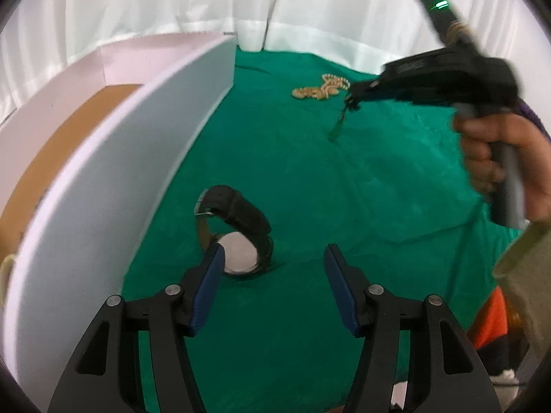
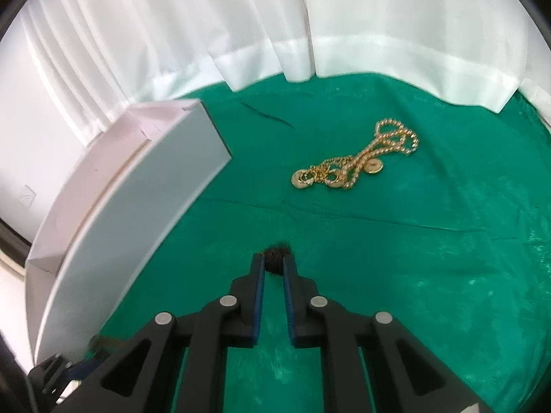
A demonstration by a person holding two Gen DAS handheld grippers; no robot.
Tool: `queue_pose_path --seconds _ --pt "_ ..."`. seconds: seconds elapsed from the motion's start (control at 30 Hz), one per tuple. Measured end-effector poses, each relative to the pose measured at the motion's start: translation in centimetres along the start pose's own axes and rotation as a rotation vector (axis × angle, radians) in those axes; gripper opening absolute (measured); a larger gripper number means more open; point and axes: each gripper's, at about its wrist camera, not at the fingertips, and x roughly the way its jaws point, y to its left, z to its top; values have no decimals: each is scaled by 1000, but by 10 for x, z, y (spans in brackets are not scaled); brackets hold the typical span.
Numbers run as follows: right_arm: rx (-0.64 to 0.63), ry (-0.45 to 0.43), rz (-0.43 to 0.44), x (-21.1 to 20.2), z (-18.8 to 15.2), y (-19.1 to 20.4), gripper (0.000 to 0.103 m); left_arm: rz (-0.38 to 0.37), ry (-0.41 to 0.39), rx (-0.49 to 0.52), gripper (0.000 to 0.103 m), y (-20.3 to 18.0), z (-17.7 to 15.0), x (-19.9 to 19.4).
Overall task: Organize jewelry
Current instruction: 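Grasp the black strap watch with the left tool while the right tool grasps the green jade pendant, then carry the watch and jade pendant into the white box and open both tools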
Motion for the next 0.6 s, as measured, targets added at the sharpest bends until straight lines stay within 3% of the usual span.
queue_pose_path --seconds 0.23,0.27,0.33,0.47,0.6 --pt "-15 -15 57 -29 -11 1 11 -7 -25 -48 59 3 15 28" --pt "-17 -15 62 -30 -11 0 11 -6 -33 -53 54 4 18 31" --pt "-28 -18 69 -34 -11 5 11 -9 -32 -74 13 7 23 37" --pt "-45 -40 84 -51 -9 12 11 -52 -30 -150 8 16 28 38" --pt "-63 -68 102 -70 -4 21 11 -106 -66 -174 8 16 28 7"
